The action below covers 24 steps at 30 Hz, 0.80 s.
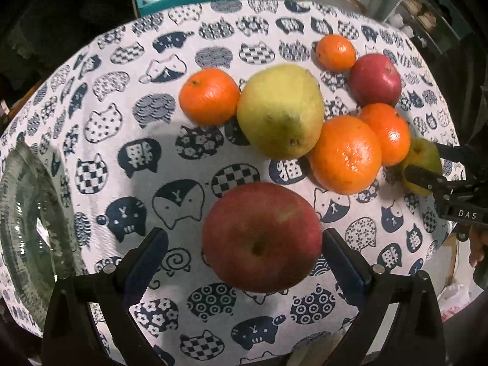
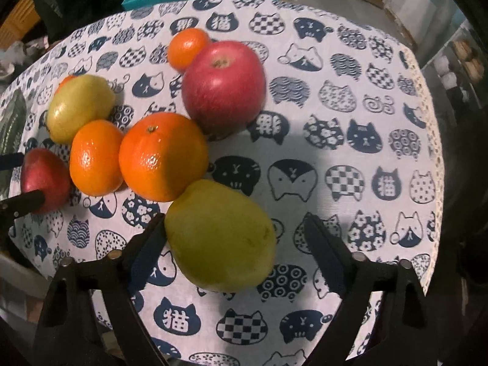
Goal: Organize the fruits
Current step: 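Lower the left gripper onto the red apple while the right gripper approaches the green pear, then lift the red apple with the left gripper while the right gripper lifts the green pear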
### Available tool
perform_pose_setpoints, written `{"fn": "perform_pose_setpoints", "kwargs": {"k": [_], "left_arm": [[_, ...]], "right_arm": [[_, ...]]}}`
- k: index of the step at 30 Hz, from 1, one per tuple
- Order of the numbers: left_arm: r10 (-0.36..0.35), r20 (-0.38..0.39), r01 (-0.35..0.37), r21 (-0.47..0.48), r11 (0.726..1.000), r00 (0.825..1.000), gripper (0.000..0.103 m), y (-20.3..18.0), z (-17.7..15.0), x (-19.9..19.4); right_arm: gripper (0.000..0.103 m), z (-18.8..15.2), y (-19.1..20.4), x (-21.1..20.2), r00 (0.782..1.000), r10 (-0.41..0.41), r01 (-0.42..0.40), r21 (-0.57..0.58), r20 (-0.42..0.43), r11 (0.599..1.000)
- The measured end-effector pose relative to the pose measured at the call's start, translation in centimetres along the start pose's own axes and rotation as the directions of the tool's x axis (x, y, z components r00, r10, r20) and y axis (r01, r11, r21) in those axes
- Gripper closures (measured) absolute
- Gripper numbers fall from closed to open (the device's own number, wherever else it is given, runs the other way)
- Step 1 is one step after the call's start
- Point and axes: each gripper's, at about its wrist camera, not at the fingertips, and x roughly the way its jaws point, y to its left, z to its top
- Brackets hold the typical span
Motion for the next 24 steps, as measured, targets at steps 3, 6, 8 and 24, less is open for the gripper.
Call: {"fn": "perform_pose_setpoints", "kwargs": {"k": [3, 6, 8, 24], "left_arm": [[-0.018, -0.016, 0.018, -0.004, 1.0, 1.0, 0.005, 0.1, 0.0, 0.8], [-0.086, -0.027, 0.086, -0.006, 0.996, 0.996, 0.021, 0.1, 0.1, 1.4], [-0.11, -0.027, 0.11, 0.003, 0.994, 0.994, 0.025, -0.1, 0.1, 1.5], [-0.076, 0.08, 0.073, 0.042, 0.996, 0.994, 0.025, 0.1, -0.7, -1.9]], "right_arm": [[0.025, 0.2, 0.1, 0.9, 1.0, 0.017, -0.017, -0.003, -0.006, 1.0], [0.032, 0.2, 0.1, 1.7, 0.999, 0.034, -0.034, -0.002, -0.011, 0.999], [0.032, 0.1, 0.3, 1.8, 1.0, 0.027, -0.027, -0.005, -0.005, 1.0], [0.035, -1.1, 1.5, -2.6, 0.997, 0.001, -0.002, 0.01, 0.08, 1.0]]}}
